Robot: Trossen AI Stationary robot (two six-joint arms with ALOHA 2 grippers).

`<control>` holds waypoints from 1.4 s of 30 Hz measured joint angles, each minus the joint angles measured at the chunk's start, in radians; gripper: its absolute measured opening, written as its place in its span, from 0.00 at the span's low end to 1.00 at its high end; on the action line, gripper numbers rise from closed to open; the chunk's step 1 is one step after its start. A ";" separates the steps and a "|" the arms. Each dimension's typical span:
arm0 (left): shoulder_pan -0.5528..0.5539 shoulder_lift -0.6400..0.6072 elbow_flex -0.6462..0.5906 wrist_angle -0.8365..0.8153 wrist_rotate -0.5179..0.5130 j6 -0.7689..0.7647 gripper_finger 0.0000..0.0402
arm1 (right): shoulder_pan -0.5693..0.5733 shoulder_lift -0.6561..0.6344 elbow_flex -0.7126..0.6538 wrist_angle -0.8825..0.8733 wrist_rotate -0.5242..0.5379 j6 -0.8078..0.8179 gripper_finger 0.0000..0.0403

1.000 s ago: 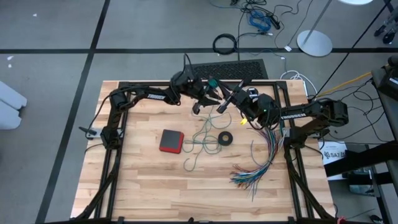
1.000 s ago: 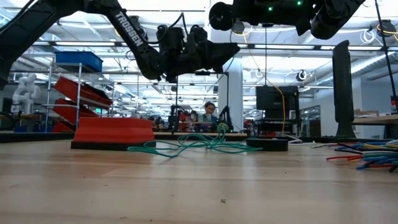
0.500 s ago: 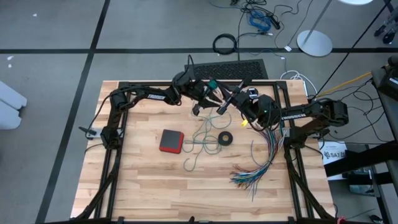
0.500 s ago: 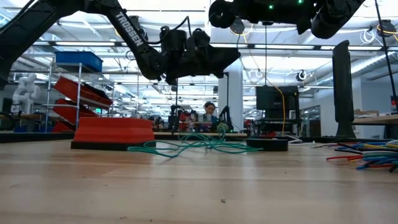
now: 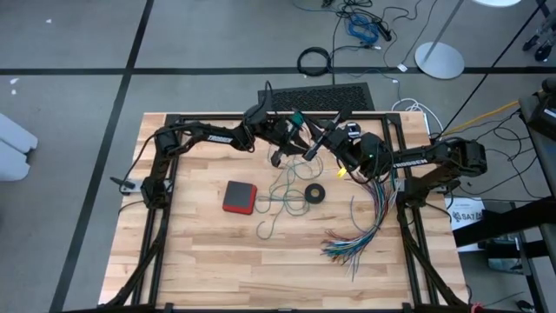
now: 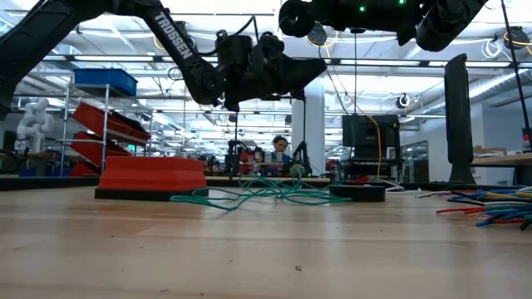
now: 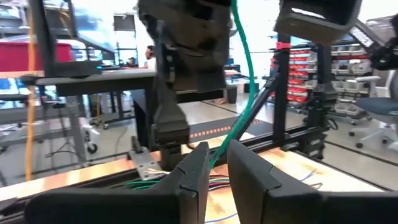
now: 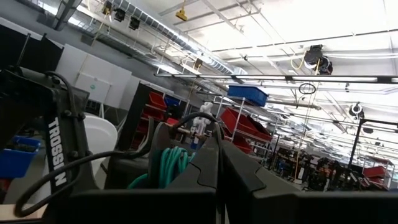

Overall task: Coiling cords
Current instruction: Coil the green wire cable on the spool

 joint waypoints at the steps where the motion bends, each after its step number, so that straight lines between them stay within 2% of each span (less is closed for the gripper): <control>1: -0.004 0.000 0.000 -0.002 0.007 0.002 0.16 | 0.000 0.000 0.000 0.000 0.000 0.000 0.00; 10: 0.004 0.000 0.000 -0.055 0.080 0.042 0.16 | 0.000 0.000 0.000 -0.011 0.000 0.003 0.00; 16: 0.003 0.000 0.000 -0.055 0.062 0.042 0.15 | 0.000 0.000 0.000 -0.009 0.000 0.003 0.00; 22: 0.004 0.000 0.000 -0.055 0.032 0.046 0.03 | 0.000 0.000 0.000 -0.009 0.000 0.008 0.00; 25: 0.011 0.000 0.000 -0.067 -0.005 0.047 0.02 | 0.001 0.000 0.000 -0.024 0.000 0.029 0.00; 32: 0.040 0.000 0.000 -0.164 -0.066 0.051 0.01 | 0.046 -0.001 0.000 -0.101 0.002 0.045 0.00; 38: 0.076 0.000 0.000 -0.303 -0.065 0.075 0.00 | 0.117 -0.053 0.000 -0.227 0.067 0.043 0.00; 42: 0.091 -0.001 0.000 -0.332 -0.025 0.071 0.00 | 0.158 -0.112 -0.001 -0.363 0.093 0.083 0.00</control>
